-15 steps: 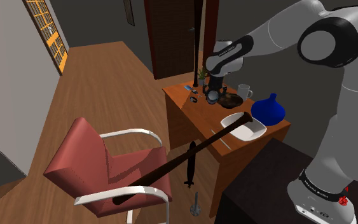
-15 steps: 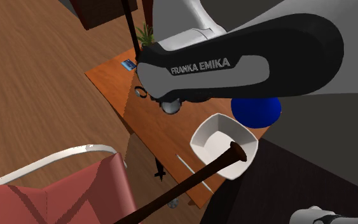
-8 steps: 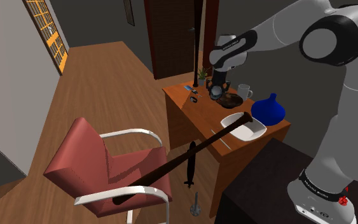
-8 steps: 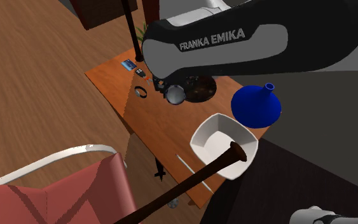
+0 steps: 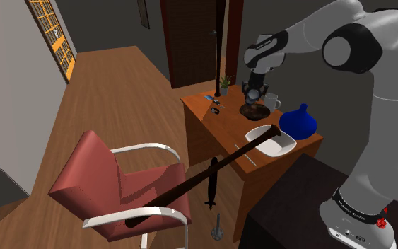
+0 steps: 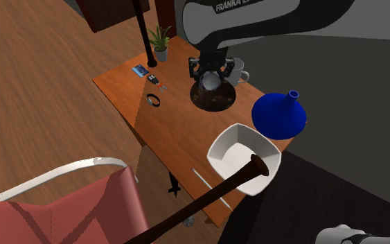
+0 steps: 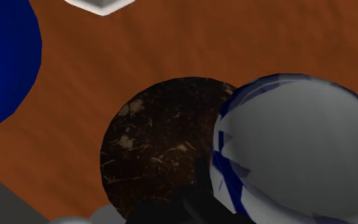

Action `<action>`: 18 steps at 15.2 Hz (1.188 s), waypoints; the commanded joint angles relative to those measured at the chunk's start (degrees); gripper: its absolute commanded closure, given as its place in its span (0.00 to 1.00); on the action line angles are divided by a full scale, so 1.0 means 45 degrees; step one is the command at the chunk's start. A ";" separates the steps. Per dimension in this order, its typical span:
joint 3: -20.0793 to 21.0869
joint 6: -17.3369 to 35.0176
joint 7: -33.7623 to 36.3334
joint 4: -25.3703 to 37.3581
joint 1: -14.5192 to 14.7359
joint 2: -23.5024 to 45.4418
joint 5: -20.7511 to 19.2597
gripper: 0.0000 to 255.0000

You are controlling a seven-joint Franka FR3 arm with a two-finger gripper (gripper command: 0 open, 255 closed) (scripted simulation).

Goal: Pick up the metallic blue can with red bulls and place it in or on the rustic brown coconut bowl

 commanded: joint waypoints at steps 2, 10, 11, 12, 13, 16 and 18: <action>-0.0064 -0.0469 -0.0934 0.0963 -0.0869 0.0691 0.0405 1.00; 0.0161 0.0224 -0.1655 0.0959 -0.1427 0.1561 0.1012 1.00; 0.0200 0.0350 -0.1703 0.0907 -0.1452 0.1648 0.1080 1.00; 0.0240 0.0474 -0.1752 0.0858 -0.1477 0.1737 0.1148 1.00; 0.0281 0.0598 -0.1801 0.0812 -0.1503 0.1828 0.1218 1.00; 0.0412 0.0961 -0.1951 0.0693 -0.1588 0.2111 0.1431 1.00; 0.0472 0.1117 -0.2017 0.0647 -0.1627 0.2237 0.1524 1.00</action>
